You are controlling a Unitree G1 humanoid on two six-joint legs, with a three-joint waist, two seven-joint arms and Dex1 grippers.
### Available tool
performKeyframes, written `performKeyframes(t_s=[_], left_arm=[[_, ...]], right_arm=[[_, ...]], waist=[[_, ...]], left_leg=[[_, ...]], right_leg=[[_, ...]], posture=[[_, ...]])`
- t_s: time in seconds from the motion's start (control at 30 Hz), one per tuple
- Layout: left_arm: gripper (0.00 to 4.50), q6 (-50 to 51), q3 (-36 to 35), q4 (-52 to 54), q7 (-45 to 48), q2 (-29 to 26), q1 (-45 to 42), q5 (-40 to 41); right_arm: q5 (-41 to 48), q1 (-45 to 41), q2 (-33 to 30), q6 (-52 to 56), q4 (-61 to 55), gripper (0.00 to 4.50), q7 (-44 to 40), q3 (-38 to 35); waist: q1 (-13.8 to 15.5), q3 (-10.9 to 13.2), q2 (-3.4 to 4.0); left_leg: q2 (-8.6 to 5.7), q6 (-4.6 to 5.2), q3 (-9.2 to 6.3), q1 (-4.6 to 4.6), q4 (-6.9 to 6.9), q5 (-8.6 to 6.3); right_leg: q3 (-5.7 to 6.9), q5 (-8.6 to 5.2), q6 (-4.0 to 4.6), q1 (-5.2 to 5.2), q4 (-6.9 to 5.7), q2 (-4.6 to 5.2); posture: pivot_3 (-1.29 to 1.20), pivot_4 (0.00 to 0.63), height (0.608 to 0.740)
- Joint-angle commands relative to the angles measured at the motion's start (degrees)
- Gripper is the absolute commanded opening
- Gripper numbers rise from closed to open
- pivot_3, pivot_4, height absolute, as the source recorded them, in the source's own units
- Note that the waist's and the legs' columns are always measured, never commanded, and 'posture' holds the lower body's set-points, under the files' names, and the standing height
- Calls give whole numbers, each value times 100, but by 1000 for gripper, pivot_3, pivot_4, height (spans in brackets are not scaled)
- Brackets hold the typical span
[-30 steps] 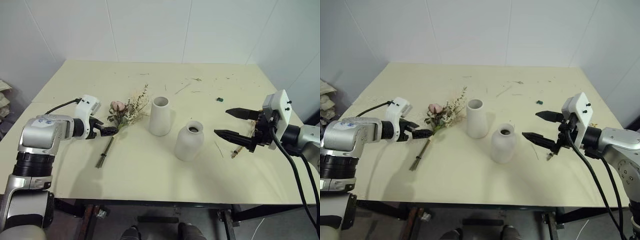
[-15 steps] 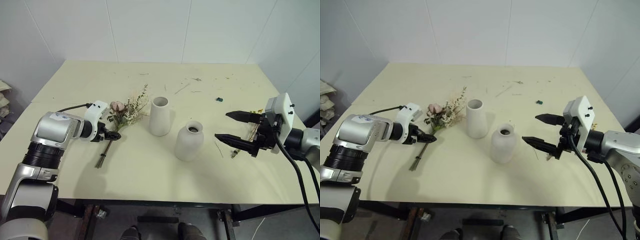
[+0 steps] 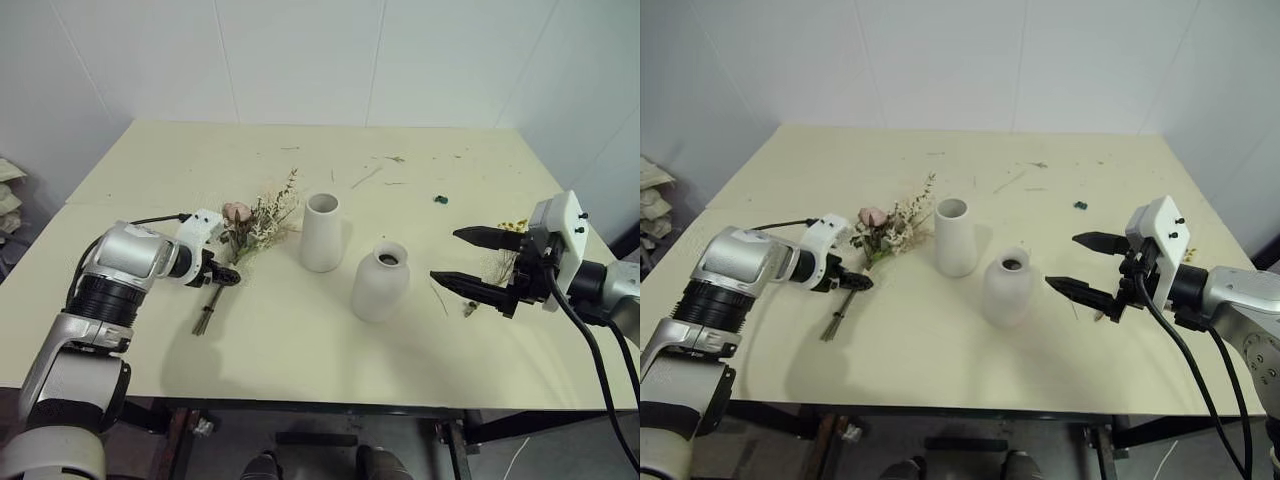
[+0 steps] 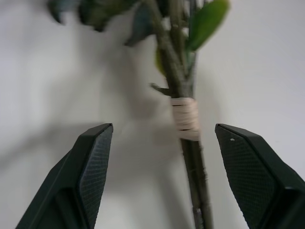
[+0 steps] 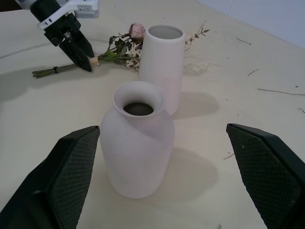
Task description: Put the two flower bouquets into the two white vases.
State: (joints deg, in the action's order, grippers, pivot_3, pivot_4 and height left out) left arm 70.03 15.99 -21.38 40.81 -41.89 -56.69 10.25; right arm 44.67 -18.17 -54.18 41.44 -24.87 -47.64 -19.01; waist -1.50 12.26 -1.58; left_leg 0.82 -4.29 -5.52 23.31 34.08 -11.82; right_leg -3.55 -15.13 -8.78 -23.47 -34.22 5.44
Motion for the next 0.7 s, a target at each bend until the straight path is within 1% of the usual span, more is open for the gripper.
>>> performKeyframes(t_s=[0.03,0.1,0.13,0.17,0.27,0.33,0.53,0.7], left_arm=[[2768,-73,125,-10,76,-55,-134,-174],[2186,-84,159,5,149,-62,-125,-191],[1795,-98,156,-34,149,-36,-142,-217],[1548,-118,151,-78,142,-10,-160,-244],[552,-173,150,-189,142,43,-204,-294],[22,-194,161,-269,151,79,-254,-328],[12,-353,17,-561,72,151,-402,-429],[12,-1294,-758,-929,-292,296,-619,-336]], right_arm=[[60,5,-27,-51,-184,4500,53,-241],[60,21,-33,-53,-187,4500,56,-255],[59,35,-33,-53,-191,4500,68,-272],[57,53,-34,-54,-196,4500,76,-289],[63,88,-35,-57,-209,4500,111,-325],[59,97,-29,-64,-207,4500,136,-352],[57,159,-2,-77,-234,4500,199,-455],[92,243,11,-93,-303,4500,269,-594]], waist=[[-1,0,0],[-2,0,0],[-2,0,0],[-2,0,0],[-2,0,0],[-2,0,0],[-2,0,0],[3,1,-2]], left_leg=[[0,0,0,0,0,0],[0,0,0,0,0,0],[0,0,0,0,-1,0],[0,0,0,0,-1,0],[0,0,0,0,0,0],[0,0,0,0,0,0],[0,0,0,-1,2,0],[0,0,0,-1,7,0]], right_leg=[[0,0,0,0,0,0],[0,0,0,0,0,0],[0,0,0,0,0,0],[0,0,0,0,0,0],[0,0,0,0,0,0],[0,0,0,0,-1,0],[0,0,0,0,-6,0],[0,0,0,-1,-11,0]], posture=[[0,150,740],[0,150,740],[0,150,740],[0,150,740],[0,150,740],[0,150,740],[0,150,740],[0,150,740]])
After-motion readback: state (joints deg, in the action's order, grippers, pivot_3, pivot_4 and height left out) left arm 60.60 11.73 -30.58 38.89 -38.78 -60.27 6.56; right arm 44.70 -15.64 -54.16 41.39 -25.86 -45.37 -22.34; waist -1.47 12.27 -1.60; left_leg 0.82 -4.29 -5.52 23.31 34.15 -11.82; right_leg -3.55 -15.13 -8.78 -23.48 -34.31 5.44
